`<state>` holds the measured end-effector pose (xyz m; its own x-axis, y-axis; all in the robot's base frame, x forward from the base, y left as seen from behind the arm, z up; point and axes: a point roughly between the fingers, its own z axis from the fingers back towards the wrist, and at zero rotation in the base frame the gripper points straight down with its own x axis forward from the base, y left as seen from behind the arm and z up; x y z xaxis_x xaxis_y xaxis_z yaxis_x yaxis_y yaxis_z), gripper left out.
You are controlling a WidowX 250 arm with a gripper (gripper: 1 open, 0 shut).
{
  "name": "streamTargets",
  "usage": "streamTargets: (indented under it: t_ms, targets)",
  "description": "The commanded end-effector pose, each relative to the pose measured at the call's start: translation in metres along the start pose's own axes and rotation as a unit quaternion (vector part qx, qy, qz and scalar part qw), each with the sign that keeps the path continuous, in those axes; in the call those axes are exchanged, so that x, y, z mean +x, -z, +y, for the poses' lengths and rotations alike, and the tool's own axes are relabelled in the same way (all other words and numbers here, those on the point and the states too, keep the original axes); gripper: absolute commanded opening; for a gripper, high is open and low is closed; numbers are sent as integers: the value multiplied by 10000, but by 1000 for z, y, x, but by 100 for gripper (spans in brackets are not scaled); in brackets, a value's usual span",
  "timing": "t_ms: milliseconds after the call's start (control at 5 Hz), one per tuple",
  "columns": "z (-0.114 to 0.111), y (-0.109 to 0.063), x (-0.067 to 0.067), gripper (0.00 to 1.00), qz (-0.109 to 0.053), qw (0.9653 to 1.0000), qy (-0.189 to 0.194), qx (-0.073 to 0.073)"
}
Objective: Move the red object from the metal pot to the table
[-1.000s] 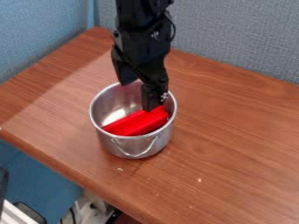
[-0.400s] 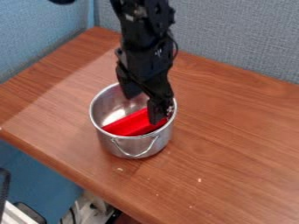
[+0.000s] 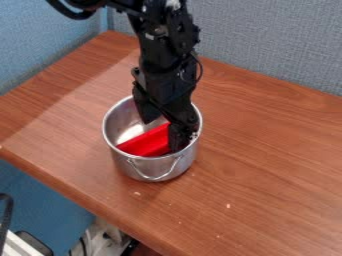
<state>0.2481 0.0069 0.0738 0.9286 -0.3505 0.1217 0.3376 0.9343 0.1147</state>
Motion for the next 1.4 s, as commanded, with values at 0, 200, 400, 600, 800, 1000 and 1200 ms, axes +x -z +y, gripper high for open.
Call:
streamTargets:
  t_ms: [0, 200, 400, 600, 800, 1000, 1200]
  targets:
    - [-2, 3, 2, 100, -34, 10000, 39, -10]
    - [-4, 13, -1, 100, 102, 9999, 32, -99]
    - [-5, 22, -2, 0, 265, 9995, 55, -135]
    - [-4, 22, -4, 0, 268, 9995, 34, -153]
    - [-5, 15, -3, 0, 244, 9996, -14, -128]
    - [-5, 8, -2, 0, 220, 9997, -30, -95]
    - [-6, 2, -2, 0, 193, 9998, -22, -46]
